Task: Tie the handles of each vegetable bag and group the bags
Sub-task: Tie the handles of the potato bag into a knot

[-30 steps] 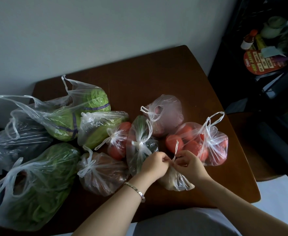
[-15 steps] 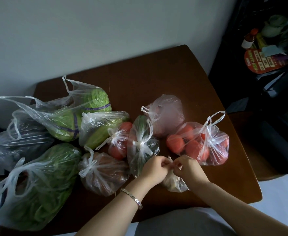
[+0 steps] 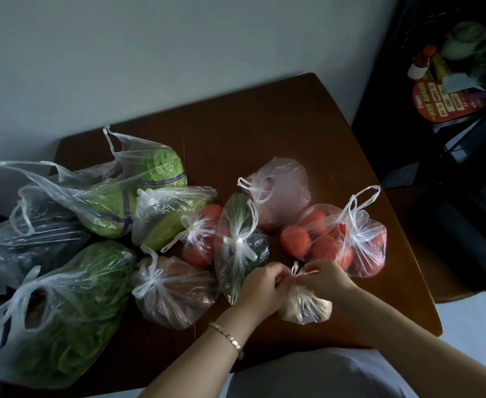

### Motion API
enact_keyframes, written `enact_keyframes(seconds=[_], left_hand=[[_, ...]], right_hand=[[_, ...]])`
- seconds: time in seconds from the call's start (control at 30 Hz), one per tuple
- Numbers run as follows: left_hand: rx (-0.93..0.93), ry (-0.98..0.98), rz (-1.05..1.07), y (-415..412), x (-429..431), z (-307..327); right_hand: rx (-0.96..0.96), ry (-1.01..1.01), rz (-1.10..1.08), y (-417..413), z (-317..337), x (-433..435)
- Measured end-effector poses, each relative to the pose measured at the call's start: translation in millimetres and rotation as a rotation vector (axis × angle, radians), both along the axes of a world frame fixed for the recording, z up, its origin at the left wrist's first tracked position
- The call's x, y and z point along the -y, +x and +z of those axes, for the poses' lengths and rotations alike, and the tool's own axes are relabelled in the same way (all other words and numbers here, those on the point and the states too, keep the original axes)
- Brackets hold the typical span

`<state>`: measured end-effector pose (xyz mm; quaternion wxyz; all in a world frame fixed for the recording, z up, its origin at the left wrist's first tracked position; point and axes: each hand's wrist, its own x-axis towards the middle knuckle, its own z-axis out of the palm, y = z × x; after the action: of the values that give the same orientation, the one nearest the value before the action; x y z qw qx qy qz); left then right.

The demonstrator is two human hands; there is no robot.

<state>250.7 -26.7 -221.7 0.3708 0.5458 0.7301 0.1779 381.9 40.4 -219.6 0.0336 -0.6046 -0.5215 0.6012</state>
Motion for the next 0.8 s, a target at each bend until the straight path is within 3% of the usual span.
enact_keyframes(seconds=[0.17, 0.37, 0.57, 0.7, 0.8], left_hand=[[-0.028, 0.045, -0.029, 1.4, 1.6, 2.6], [-0.051, -0.076, 0.011, 0.8, -9.1, 4.4], [-0.055, -0.189, 0.08, -4.7, -11.9, 0.5], [-0.155, -0.167, 0.053, -4.4, -16.7, 0.3], [-0.234, -0.138, -0.002, -4.2, -20.5, 2.3]], right_hand=[[-0.193, -0.247, 0.059, 9.6, 3.6, -3.4], [-0.078, 0.3, 0.183, 8.5, -5.4, 12.8], [0.108, 0.761, 0.549, 2.3, -13.5, 20.4], [0.255, 0.884, 0.715, 1.9, -19.5, 29.1], [0.224, 0.903, 0.753, 5.5, -16.2, 30.3]])
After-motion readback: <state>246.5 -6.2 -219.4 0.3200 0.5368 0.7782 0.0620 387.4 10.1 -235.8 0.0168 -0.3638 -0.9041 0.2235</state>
